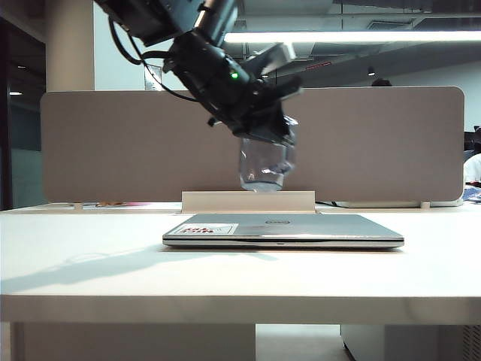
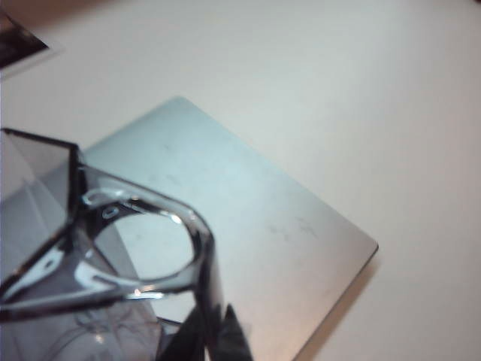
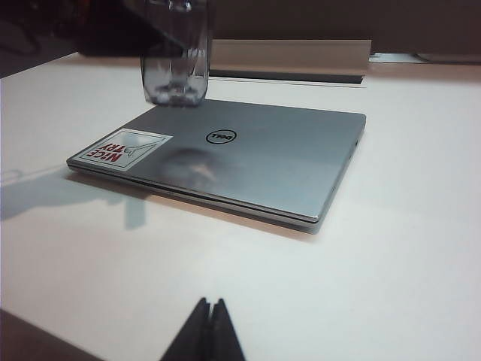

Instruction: Pick up the water cup and place it on the side of the laptop close to you.

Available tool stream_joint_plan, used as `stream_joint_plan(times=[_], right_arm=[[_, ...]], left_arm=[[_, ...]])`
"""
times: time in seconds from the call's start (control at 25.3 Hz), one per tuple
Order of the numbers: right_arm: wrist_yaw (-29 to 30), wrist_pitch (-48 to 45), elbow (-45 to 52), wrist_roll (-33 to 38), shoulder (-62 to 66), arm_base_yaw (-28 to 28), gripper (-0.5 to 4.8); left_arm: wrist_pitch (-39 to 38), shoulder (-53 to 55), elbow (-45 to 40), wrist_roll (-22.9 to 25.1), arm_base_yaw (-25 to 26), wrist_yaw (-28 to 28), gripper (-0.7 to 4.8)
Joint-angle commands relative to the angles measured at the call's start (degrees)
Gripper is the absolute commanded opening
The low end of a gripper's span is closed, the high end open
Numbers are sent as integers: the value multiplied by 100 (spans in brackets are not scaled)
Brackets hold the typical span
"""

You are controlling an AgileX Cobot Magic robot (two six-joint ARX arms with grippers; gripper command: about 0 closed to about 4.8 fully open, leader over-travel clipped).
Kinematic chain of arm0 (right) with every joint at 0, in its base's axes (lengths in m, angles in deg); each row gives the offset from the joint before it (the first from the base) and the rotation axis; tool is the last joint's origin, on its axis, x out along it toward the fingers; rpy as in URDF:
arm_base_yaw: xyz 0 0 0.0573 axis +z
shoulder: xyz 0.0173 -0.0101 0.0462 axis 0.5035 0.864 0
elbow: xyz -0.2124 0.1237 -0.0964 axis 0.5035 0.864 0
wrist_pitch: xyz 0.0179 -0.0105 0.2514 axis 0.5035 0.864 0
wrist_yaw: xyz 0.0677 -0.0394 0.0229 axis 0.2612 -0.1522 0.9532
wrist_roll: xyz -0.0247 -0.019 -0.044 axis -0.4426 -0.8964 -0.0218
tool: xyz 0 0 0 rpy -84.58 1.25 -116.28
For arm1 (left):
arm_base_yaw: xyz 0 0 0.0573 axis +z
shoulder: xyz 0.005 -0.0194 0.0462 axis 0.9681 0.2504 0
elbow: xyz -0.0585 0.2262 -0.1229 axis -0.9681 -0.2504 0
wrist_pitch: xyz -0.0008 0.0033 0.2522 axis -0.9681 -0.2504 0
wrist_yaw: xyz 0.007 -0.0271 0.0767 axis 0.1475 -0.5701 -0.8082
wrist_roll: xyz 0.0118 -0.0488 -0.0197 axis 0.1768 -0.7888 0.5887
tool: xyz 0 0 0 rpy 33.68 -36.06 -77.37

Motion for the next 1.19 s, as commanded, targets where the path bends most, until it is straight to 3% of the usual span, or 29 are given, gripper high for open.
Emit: stream_joint_plan(times=[0.04, 0.28, 0.51, 0.63, 0.71, 0.79, 0.91, 1.19], right_arm=[[11, -61, 20, -4, -11, 2, -1], [13, -59, 20, 0, -11, 2, -1], [35, -50, 20, 0, -11, 2, -1], [33, -37, 20, 0, -11, 2, -1], [33, -33, 20, 0, -11, 2, -1], [35, -17, 20, 0, -11, 4, -1], [35, -7, 20, 2, -11, 4, -1], [168, 61, 20, 20, -11, 7, -1]], left_arm=[[50, -122, -103, 48, -278, -391, -6], [254, -282, -570, 90, -817, -918, -6], [605, -645, -1294, -452, -1169, -1576, -6], [1362, -1040, -2022, -1126, -1556, -2430, -6], [1759, -1143, -2306, -1294, -1814, -2953, -6], [2494, -1169, -2675, -1405, -2297, -4011, -6], [3342, -1043, -3005, -1727, -2669, -4815, -6], [3377, -669, -3058, -2253, -2702, -5112, -6]])
